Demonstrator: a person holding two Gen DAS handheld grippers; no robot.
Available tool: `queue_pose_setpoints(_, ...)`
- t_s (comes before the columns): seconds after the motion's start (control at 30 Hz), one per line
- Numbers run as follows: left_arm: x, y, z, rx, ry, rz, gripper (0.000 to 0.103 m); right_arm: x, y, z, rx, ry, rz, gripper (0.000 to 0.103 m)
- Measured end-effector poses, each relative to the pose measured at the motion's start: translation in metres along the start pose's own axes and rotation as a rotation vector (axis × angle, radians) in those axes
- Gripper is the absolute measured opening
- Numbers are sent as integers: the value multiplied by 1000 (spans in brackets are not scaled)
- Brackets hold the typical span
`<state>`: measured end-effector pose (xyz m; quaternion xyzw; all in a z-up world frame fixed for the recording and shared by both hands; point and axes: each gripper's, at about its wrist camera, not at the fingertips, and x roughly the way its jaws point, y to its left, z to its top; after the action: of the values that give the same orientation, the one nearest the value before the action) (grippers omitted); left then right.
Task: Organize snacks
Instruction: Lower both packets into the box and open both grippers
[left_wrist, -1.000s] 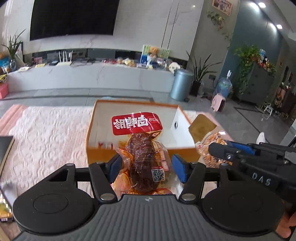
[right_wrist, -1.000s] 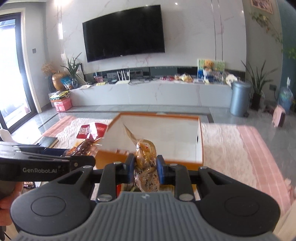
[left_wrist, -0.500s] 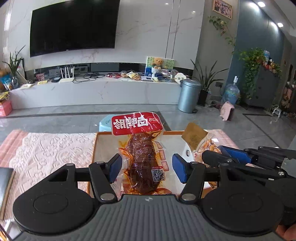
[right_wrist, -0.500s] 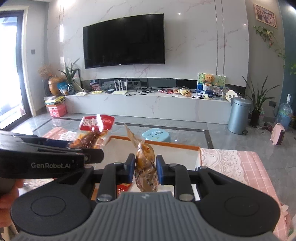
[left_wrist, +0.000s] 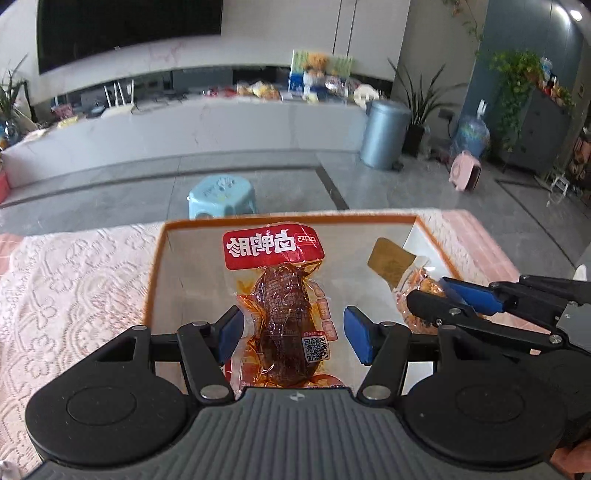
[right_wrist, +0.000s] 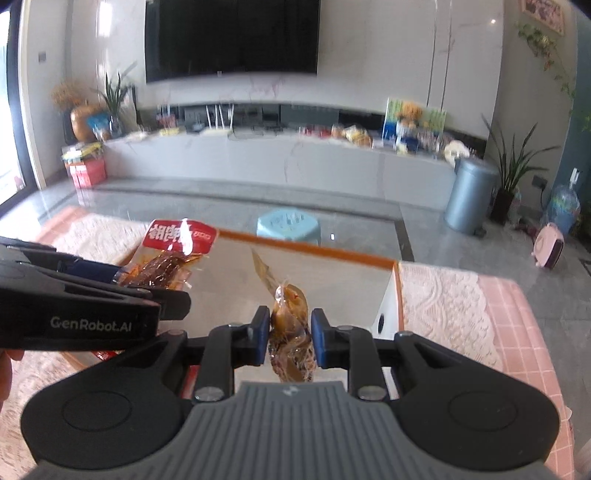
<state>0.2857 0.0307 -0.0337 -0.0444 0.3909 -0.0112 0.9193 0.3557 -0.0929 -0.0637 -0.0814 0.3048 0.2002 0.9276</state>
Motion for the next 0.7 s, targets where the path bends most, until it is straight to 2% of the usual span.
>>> queue_pose_setpoints(0.23,40,9,-3,10,121,-8,68,45,-7,-5,-13,117,-13,20)
queue_pose_setpoints(0.37,55,15,-4,-15,192,-43,68,63,-8,-7,-48,177,-11,20)
queue_pose_setpoints(0.7,76,13,-10,62,325,1,69,84,-5,-12,-90,296,-8,19)
